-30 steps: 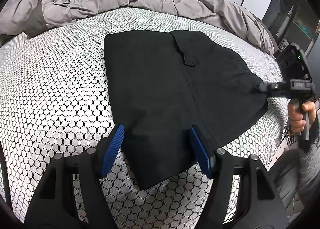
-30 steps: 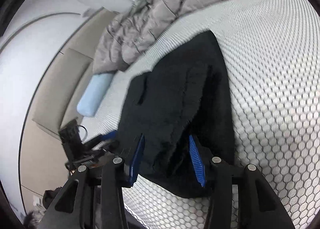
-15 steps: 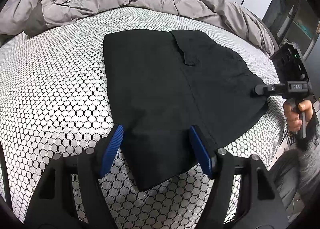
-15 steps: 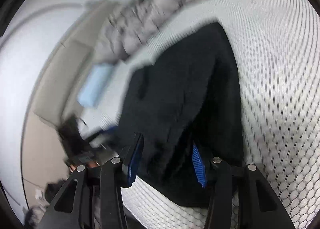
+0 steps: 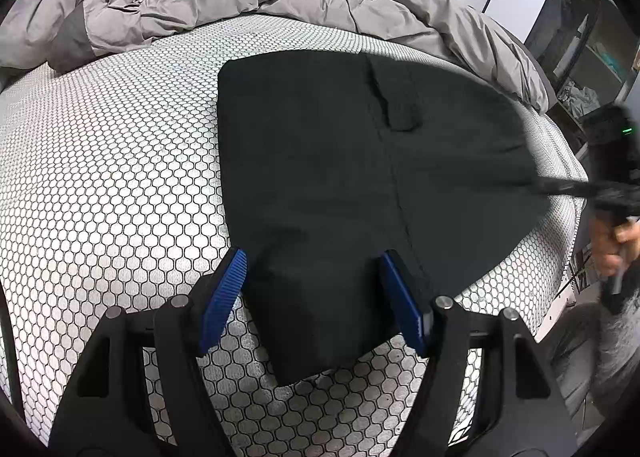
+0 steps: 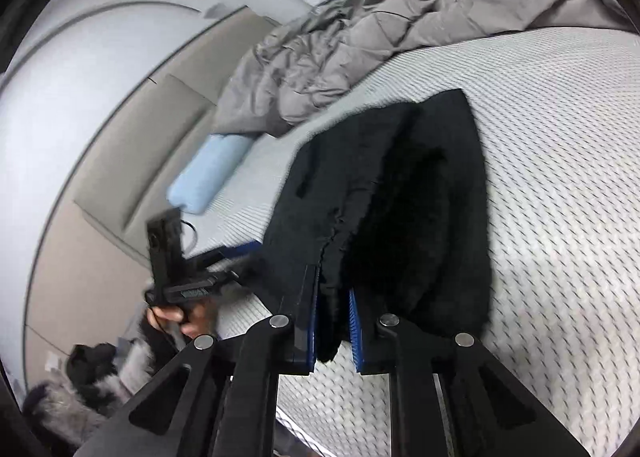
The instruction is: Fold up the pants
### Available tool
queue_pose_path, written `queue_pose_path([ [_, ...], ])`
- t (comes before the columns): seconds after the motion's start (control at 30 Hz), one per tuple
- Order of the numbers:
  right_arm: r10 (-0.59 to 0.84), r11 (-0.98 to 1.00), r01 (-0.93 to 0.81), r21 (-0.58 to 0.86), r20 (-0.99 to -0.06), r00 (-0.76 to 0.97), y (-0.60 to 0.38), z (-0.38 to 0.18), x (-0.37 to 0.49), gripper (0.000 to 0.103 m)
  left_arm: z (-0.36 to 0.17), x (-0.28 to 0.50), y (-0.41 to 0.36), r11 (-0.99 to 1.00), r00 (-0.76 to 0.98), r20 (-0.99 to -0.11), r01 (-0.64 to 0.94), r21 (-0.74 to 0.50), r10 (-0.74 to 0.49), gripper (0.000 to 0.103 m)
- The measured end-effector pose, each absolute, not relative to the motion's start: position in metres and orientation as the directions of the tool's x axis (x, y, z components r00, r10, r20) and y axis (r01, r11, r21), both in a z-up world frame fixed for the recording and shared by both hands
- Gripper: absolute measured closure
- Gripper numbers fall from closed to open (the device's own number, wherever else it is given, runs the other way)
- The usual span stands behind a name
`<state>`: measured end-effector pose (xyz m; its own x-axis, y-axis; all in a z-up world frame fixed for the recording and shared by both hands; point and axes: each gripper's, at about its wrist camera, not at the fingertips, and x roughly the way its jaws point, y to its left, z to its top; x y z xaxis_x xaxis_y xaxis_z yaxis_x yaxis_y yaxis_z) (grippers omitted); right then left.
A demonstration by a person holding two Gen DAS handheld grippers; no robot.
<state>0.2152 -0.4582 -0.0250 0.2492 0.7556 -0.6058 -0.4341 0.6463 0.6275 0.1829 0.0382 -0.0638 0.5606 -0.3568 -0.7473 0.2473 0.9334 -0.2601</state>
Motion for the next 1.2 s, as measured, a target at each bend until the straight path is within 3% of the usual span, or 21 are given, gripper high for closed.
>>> queue_pose_path([
  [0.1,0.573,0.813,-0.312,0.492,-0.77,0.279,-0.455,-0.063,0.229,0.085,-0.062,0.184,0.041,0.931,0.559,-0.745,0.241,-0.274,-0.364,0.037],
  [0.23,0.625,0.78,-0.278,0.56,-0.711,0.322,-0.473,-0.052,0.235,0.079,-0.055,0.185,0.053,0.919,0.593,-0.705,0.208,-0.334,-0.39,0.037],
  [0.27,0.613,0.79,-0.296,0.537,-0.697,0.372,-0.476,-0.041,0.232,0.07,-0.059,0.19,0.055,0.921,0.59,-0.71,0.193,-0.338,-0.384,0.037],
  [0.3,0.608,0.794,-0.308,0.524,-0.684,0.404,-0.477,-0.035,0.23,0.053,-0.064,0.196,0.056,0.924,0.579,-0.723,0.168,-0.345,-0.375,0.037],
  [0.37,0.623,0.782,-0.308,0.542,-0.669,0.404,-0.475,-0.036,0.235,0.04,-0.076,0.209,0.059,0.911,0.552,-0.737,0.12,-0.393,-0.391,0.04],
  [0.53,0.536,0.843,-0.285,0.456,-0.762,0.364,-0.448,-0.074,0.26,0.041,-0.071,0.226,0.06,0.897,0.552,-0.726,0.102,-0.431,-0.411,0.064],
  [0.6,0.576,0.817,-0.267,0.511,-0.731,0.365,-0.447,-0.074,0.263,0.069,-0.061,0.23,0.06,0.903,0.569,-0.718,0.115,-0.413,-0.401,0.071],
  [0.67,0.592,0.804,-0.255,0.537,-0.688,0.419,-0.443,-0.062,0.26,0.078,-0.056,0.237,0.058,0.92,0.592,-0.719,0.105,-0.378,-0.364,0.071],
  [0.87,0.519,0.855,-0.268,0.445,-0.749,0.411,-0.421,-0.069,0.262,0.073,-0.056,0.243,0.048,0.957,0.62,-0.735,0.102,-0.27,-0.273,0.066],
  [1.07,0.455,0.889,-0.274,0.367,-0.772,0.443,-0.426,-0.065,0.259,0.034,-0.041,0.21,0.043,0.986,0.677,-0.717,0.084,-0.146,-0.164,0.063],
  [1.13,0.444,0.894,-0.283,0.346,-0.76,0.474,-0.428,-0.055,0.252,0.03,-0.033,0.194,0.04,0.986,0.704,-0.691,0.104,-0.132,-0.166,0.056],
  [1.2,0.475,0.879,-0.305,0.367,-0.734,0.486,-0.431,-0.044,0.243,0.016,-0.027,0.177,0.036,0.984,0.715,-0.677,0.126,-0.124,-0.176,0.037],
])
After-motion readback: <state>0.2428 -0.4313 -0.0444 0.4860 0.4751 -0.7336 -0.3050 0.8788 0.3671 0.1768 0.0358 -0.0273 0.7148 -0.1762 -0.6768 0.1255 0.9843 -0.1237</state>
